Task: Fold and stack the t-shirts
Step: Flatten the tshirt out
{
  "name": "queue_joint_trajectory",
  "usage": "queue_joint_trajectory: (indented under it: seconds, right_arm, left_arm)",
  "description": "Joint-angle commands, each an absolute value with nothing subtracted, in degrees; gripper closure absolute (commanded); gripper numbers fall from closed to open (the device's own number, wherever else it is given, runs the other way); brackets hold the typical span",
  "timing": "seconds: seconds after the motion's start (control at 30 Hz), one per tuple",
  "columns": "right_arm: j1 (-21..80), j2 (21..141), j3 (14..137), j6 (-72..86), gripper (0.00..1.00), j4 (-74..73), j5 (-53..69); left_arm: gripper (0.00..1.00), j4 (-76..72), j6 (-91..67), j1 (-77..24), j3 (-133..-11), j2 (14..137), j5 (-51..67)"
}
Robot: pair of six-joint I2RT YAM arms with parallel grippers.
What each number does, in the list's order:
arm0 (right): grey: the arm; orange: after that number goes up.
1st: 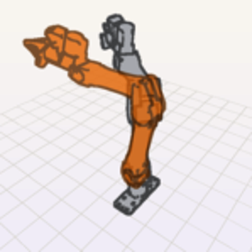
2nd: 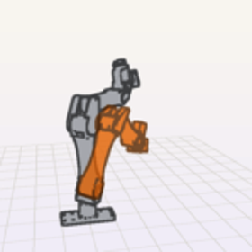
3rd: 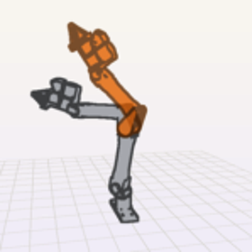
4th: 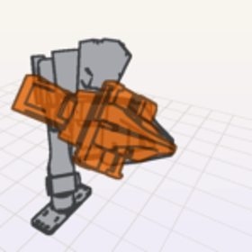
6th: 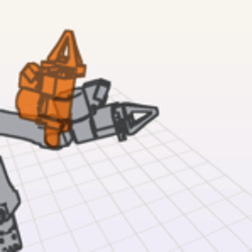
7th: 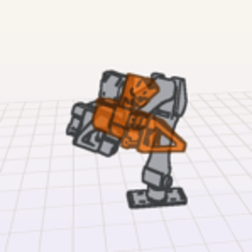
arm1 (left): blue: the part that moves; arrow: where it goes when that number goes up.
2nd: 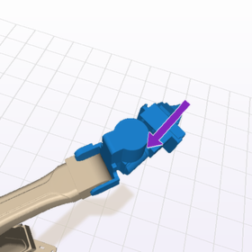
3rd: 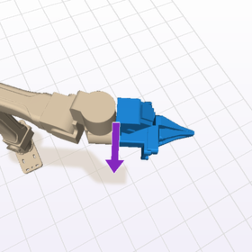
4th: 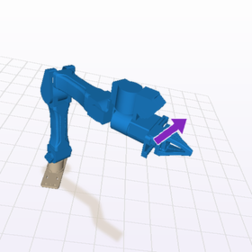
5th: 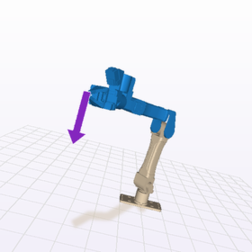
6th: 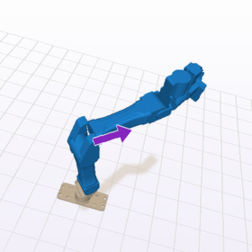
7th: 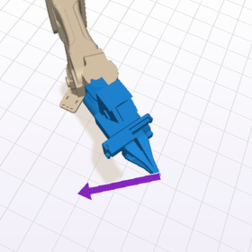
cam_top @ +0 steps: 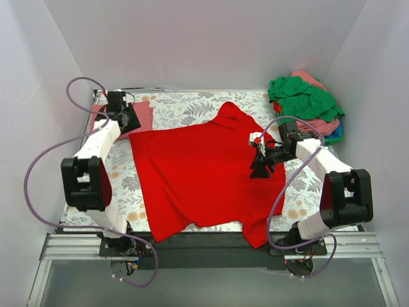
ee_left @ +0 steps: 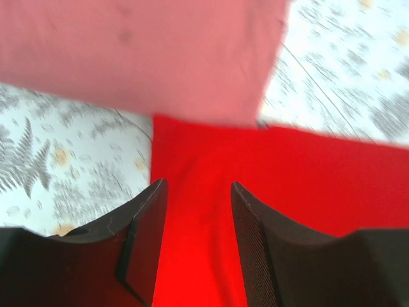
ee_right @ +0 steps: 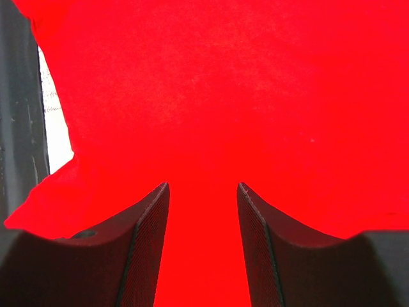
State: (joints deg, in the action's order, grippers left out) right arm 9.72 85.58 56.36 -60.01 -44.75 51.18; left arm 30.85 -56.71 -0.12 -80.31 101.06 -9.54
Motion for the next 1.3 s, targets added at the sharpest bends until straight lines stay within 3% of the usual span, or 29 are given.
queue_joint_trajectory:
  seconds: [0.0, 0.1, 0.17, 0.47, 0.8, 1.27]
  right_arm:
    - [8.7, 84.5, 56.2, -60.5, 0.47, -44.1, 51.8]
    - [7.3, 84.1, 56.7, -59.7, 0.48, -43.7, 51.2]
    - [6.8, 84.0, 57.7, -58.4, 0.47, -43.2, 49.9]
    - [6.3, 87.1, 62.8, -49.2, 0.48, -40.4, 36.7]
    - [6.2, 92.5, 62.1, -39.6, 0.49, -33.1, 22.3]
    - [1.5, 92.3, 56.4, -36.1, 0.50, -31.5, 16.3]
  left_arm:
    - [0.57, 26.5, -57.0, -0.1, -72.5, 89.7, -0.4]
    - [0.40, 24.8, -58.4, -0.1, -64.6, 82.5, 2.7]
    - [0.36, 24.7, -59.2, -0.1, -62.2, 78.0, 4.9]
    - [0.36, 23.2, -59.3, -0.1, -49.8, 66.3, 15.5]
    - [0.36, 18.5, -59.8, -0.1, -41.1, 60.1, 17.6]
    - [0.37, 16.2, -60.5, -0.1, -39.3, 59.9, 19.6]
